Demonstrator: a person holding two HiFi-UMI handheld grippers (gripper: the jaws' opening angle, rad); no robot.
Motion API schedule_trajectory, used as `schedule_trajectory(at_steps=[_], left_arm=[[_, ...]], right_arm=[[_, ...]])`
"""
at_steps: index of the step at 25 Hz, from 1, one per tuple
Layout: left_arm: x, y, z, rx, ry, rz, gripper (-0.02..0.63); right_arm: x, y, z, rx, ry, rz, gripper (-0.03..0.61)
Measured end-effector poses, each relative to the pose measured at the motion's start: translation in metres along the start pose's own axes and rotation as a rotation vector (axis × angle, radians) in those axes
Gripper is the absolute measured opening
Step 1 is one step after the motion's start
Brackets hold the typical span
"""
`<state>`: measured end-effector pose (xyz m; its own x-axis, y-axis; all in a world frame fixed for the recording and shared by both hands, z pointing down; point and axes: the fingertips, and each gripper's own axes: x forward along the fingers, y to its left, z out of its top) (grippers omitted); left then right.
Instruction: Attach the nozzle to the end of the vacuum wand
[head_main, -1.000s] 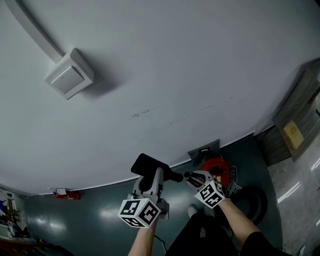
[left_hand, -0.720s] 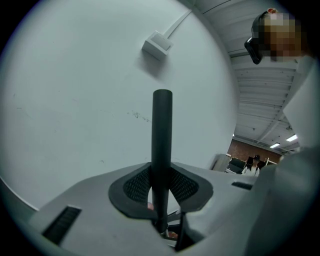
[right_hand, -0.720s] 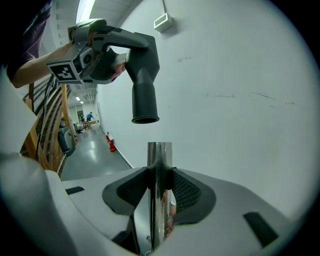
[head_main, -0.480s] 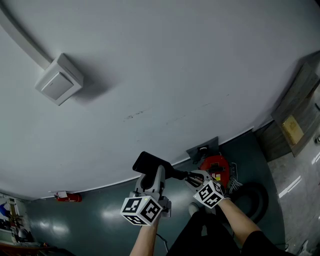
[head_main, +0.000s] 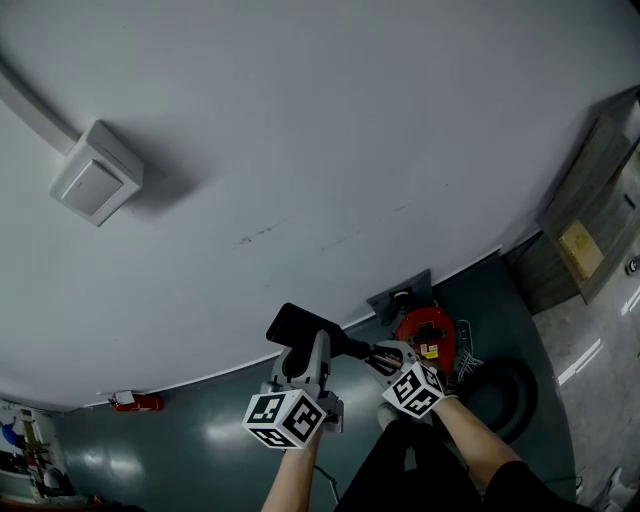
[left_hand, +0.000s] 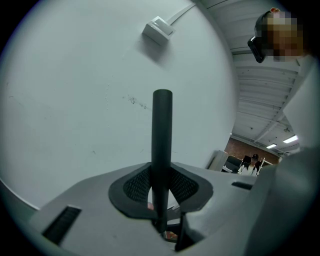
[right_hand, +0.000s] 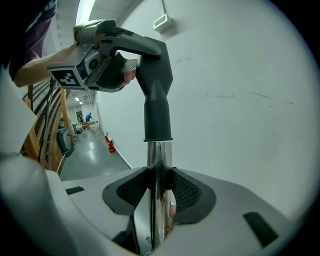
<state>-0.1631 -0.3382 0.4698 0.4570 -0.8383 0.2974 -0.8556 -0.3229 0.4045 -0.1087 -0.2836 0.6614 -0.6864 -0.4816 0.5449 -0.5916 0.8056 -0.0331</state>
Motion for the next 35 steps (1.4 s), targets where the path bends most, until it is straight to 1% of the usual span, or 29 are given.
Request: schedule_trajectory(at_steps=[8, 14, 19, 25, 31, 33, 35], left_arm=[[0.005, 0.003, -0.001, -0.014, -0.004, -0.003, 0.087], [0.008, 0.000, -0.002, 0.000, 0.004, -0.016, 0.087], [0.006, 0.001, -0.003, 0.014, 0.001, -0.011, 0.087], [0.008, 0.014, -0.006, -0.052, 0.014, -0.005, 0.086], [0.016, 0.027, -0.008, -0.129, 0.043, -0.020, 0.086], [0.020, 0.027, -0.008, -0.132, 0.058, -0.037, 0.086], [0.025, 0.020, -0.008, -0.107, 0.074, -0.060, 0.086]], right_arm=[[0.001, -0.001, 0.000, 0.004, 0.001, 0.001, 0.156], [0.003, -0.002, 0.000, 0.005, 0.001, 0.005, 0.156], [0.004, -0.003, 0.000, 0.003, -0.002, 0.006, 0.156], [0.004, -0.003, 0.000, -0.002, -0.002, 0.000, 0.156], [0.003, -0.003, 0.000, -0.013, -0.002, -0.001, 0.155], [0.003, -0.001, -0.001, -0.018, -0.001, 0.005, 0.155], [0.003, 0.001, -0.001, -0.015, 0.001, 0.003, 0.155]])
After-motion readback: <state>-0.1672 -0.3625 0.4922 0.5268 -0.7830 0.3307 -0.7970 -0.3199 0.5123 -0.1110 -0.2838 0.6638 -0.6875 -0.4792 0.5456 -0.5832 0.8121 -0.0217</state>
